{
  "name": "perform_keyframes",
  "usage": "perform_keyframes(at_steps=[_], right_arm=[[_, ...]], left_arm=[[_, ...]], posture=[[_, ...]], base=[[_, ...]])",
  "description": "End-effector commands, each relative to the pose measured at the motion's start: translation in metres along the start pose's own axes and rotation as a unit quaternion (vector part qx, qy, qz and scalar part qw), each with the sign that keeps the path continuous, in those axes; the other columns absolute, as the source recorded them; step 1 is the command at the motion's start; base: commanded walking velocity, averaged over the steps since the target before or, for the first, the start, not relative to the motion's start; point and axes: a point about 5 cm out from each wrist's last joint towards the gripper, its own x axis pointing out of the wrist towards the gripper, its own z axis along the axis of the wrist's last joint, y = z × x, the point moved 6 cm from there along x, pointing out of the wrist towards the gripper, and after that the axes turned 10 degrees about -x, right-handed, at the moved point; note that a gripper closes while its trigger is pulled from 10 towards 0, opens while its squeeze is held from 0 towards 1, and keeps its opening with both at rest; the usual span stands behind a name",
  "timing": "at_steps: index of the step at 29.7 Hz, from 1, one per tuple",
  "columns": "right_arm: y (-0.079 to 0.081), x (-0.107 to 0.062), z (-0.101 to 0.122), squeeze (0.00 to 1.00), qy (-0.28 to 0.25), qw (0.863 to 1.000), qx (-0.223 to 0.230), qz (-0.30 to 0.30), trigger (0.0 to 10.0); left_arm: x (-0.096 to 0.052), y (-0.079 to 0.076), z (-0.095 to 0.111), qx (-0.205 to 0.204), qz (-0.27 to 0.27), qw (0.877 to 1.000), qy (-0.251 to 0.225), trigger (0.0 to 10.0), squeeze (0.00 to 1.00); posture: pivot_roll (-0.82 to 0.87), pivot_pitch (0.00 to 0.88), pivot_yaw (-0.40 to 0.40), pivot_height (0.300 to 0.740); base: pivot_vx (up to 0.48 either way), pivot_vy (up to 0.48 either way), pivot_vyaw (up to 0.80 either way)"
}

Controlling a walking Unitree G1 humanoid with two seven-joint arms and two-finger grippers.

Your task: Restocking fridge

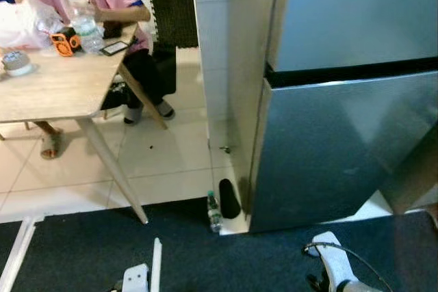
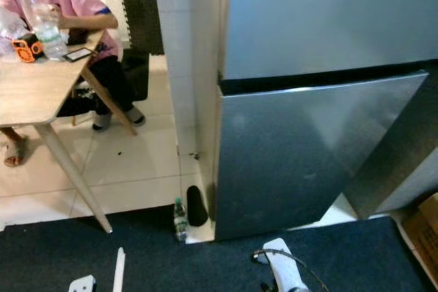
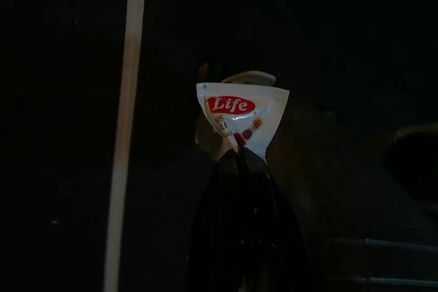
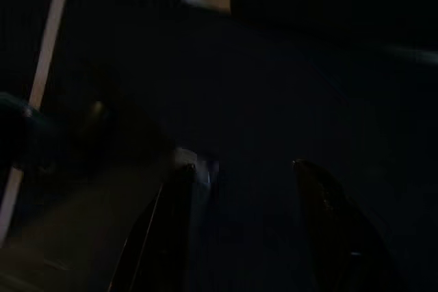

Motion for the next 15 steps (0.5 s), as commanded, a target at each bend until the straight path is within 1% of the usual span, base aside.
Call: perform_keyframes(at_steps=[1,2,3,4,5,6,8,9,10,11,12,13,14,15], right_arm=[[-0.004,0.0,0.015,0.0,-0.03,1.0,0.0,0.001,10.0],[-0.003,0.0,0.031,0.0,-0.053,0.998,-0.011,0.019,10.0],[-0.003,0.0,0.031,0.0,-0.053,0.998,-0.011,0.019,10.0],[0.001,-0.002,0.053,0.0,-0.089,0.994,-0.026,0.056,10.0],[0.001,-0.002,0.053,0.0,-0.089,0.994,-0.026,0.056,10.0],[0.006,-0.007,0.083,0.0,-0.141,0.983,-0.044,0.104,10.0],[0.006,-0.007,0.083,0.0,-0.141,0.983,-0.044,0.104,10.0],[0.01,-0.012,0.103,0.0,-0.176,0.973,-0.06,0.138,10.0],[0.014,-0.025,0.136,0.0,-0.234,0.951,-0.082,0.185,10.0],[0.014,-0.025,0.136,0.0,-0.234,0.951,-0.082,0.185,10.0],[0.017,-0.038,0.159,0.81,-0.277,0.929,-0.105,0.223,10.0],[0.02,-0.052,0.177,1.0,-0.309,0.906,-0.127,0.26,10.0],[0.02,-0.052,0.177,1.0,-0.309,0.906,-0.127,0.26,10.0],[0.022,-0.069,0.196,1.0,-0.342,0.879,-0.15,0.295,10.0]], left_arm=[[-0.001,0.004,-0.018,-0.003,0.007,1.0,0.028,10.0,0.0],[-0.001,0.004,-0.018,-0.005,0.007,1.0,0.027,10.0,0.0],[-0.001,0.004,-0.018,-0.005,0.007,1.0,0.027,10.0,0.0],[-0.001,0.004,-0.018,-0.005,0.007,1.0,0.028,10.0,0.0],[-0.001,0.004,-0.018,-0.005,0.007,1.0,0.028,10.0,0.0],[-0.001,0.005,-0.018,-0.005,0.007,1.0,0.028,10.0,0.0],[-0.001,0.005,-0.018,-0.005,0.007,1.0,0.028,10.0,0.0],[-0.002,0.005,-0.018,-0.006,0.008,1.0,0.028,10.0,0.0],[-0.002,0.006,-0.018,-0.005,0.008,1.0,0.028,10.0,0.0],[-0.002,0.006,-0.018,-0.005,0.008,1.0,0.028,10.0,0.0],[-0.002,0.006,-0.018,-0.005,0.009,1.0,0.028,10.0,0.0],[-0.002,0.007,-0.018,-0.004,0.009,1.0,0.028,10.0,0.0],[-0.002,0.007,-0.018,-0.004,0.009,1.0,0.028,10.0,0.0],[-0.002,0.007,-0.018,-0.004,0.01,1.0,0.028,10.0,0.0]], posture=[[-0.05,0.0,0.015,0.74],[-0.05,0.0,0.014,0.74],[-0.05,0.0,0.014,0.74],[-0.05,0.0,0.014,0.74],[-0.05,0.0,0.014,0.74],[-0.05,0.0,0.014,0.74],[-0.05,0.0,0.014,0.74],[-0.05,0.0,0.014,0.74],[-0.05,0.0,0.015,0.74],[-0.05,0.0,0.015,0.74],[-0.05,0.0,0.015,0.74],[-0.05,0.0,0.015,0.74],[-0.05,0.0,0.015,0.74],[-0.05,0.0,0.015,0.74]], base=[[0.0,0.0,0.0],[0.0,0.0,0.0],[0.0,0.0,0.0],[0.0,0.0,0.0],[0.0,0.0,0.0],[0.0,0.0,0.0],[0.0,0.0,0.0],[0.0,0.0,0.0],[0.0,0.0,0.0],[0.0,0.0,0.0],[0.0,0.0,0.0],[0.0,0.0,0.0],[0.0,0.0,0.0],[0.0,0.0,0.0]])
